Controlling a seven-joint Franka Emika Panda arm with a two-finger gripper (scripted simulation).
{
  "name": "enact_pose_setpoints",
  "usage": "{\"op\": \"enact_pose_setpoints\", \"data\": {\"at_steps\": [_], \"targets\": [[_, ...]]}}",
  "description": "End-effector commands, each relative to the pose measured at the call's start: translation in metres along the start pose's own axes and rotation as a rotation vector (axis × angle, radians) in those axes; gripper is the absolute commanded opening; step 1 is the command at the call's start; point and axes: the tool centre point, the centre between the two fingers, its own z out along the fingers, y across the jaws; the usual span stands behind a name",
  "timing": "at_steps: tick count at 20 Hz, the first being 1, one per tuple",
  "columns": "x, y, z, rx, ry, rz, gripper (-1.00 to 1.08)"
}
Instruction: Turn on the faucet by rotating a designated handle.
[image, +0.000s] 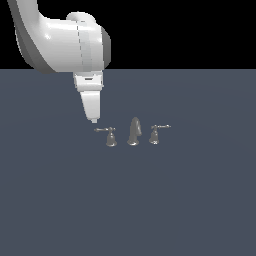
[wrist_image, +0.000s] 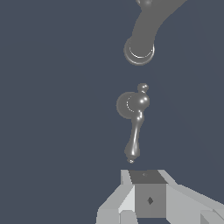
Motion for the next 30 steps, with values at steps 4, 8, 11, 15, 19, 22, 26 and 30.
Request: {"op": "enact_pose_setpoints", "data": {"at_steps": [4,8,11,15,19,22,26,30], "targets": [[0.014,-0.022,0.025,0.000,0.003,0.091,-1.00],[0.022,-0.032,0.036,0.000,0.003,0.136,-1.00],[0.025,-0.037,0.042,0.000,0.003,0.157,-1.00],[0.028,-0.040,0.045,0.000,0.002,0.170,-1.00],[0.028,-0.040,0.045,0.000,0.002,0.170,-1.00],[0.024,-0.034,0.045,-0.001,0.002,0.170,-1.00],[0.016,-0.024,0.045,0.000,0.002,0.170,-1.00],[0.009,-0.013,0.044,0.000,0.002,0.170,-1.00]]}}
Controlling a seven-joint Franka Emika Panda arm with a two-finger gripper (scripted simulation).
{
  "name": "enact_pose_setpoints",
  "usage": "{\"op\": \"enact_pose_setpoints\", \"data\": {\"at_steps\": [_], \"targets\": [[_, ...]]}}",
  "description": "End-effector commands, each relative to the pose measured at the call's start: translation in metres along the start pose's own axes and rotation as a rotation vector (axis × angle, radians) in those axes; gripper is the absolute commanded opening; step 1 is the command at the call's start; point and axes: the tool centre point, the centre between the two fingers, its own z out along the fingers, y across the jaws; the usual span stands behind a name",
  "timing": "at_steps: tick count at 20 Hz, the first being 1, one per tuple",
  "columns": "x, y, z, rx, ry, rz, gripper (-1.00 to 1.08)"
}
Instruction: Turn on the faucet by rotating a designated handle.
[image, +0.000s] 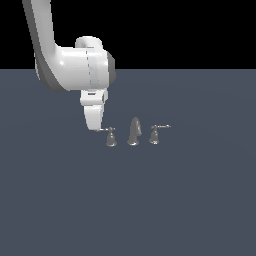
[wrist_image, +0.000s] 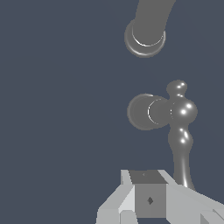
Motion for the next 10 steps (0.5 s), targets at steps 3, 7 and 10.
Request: {"op": "enact_pose_setpoints", "data": {"at_steps": [3,7,10], "targets": [[-0.008,0.013,0.000,-0.004,-0.001,-0.003,-1.00],[0.001,0.015,0.000,0.002,0.000,0.004,-1.00],[0.002,0.025,0.000,0.001,0.000,0.003,-1.00]]}}
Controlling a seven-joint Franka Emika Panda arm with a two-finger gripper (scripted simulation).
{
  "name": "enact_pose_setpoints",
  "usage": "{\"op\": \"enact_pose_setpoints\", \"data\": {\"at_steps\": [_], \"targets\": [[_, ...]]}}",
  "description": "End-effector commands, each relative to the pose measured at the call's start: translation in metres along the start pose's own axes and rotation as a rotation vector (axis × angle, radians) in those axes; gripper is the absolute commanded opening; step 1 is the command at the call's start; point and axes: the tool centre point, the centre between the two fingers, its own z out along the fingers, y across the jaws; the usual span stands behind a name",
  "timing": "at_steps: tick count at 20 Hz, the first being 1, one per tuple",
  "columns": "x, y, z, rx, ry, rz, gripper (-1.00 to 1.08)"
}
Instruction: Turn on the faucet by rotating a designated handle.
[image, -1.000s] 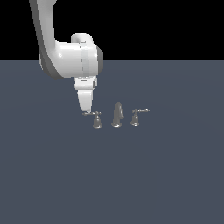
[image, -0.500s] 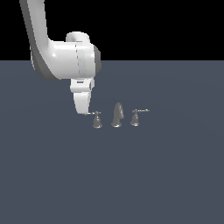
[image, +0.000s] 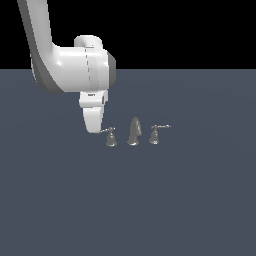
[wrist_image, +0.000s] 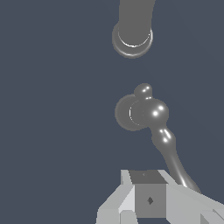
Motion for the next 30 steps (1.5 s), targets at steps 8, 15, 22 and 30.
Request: {"op": "enact_pose_setpoints", "data": {"at_steps": [8,15,22,30], "targets": [[0.004,0.035,-0.001,-0.015,0.002,-0.005,-1.00],[0.019,0.039,0.000,-0.005,-0.001,-0.002,-1.00],[0.042,0.059,-0.001,-0.015,0.001,-0.006,-1.00],[0.063,0.048,-0.001,-0.014,-0.002,-0.016,-1.00]]}}
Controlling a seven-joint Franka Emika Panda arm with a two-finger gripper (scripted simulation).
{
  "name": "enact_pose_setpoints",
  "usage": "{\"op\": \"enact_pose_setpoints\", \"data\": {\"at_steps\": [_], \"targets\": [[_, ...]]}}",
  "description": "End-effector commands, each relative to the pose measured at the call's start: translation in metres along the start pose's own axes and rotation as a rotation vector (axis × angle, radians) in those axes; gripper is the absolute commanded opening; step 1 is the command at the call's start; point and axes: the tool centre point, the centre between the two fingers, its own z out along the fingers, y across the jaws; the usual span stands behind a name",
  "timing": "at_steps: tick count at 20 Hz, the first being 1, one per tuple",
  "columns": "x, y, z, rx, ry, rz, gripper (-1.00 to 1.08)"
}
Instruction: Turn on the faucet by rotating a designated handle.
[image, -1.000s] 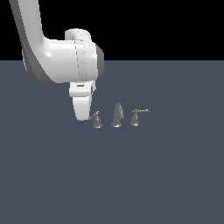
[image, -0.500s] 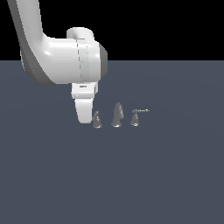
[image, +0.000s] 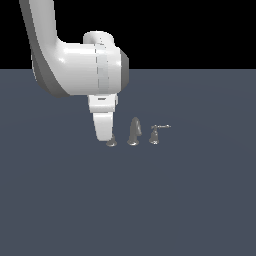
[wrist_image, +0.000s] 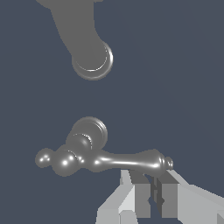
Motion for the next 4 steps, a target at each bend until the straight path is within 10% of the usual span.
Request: {"op": "enact_pose_setpoints", "data": {"at_steps": [1,4], "targets": [[0.041,-0.002,-0.001,0.000,0.012,0.044,-1.00],[0.055,-0.003,-0.001,-0.002,0.014,0.050,-1.00]]}}
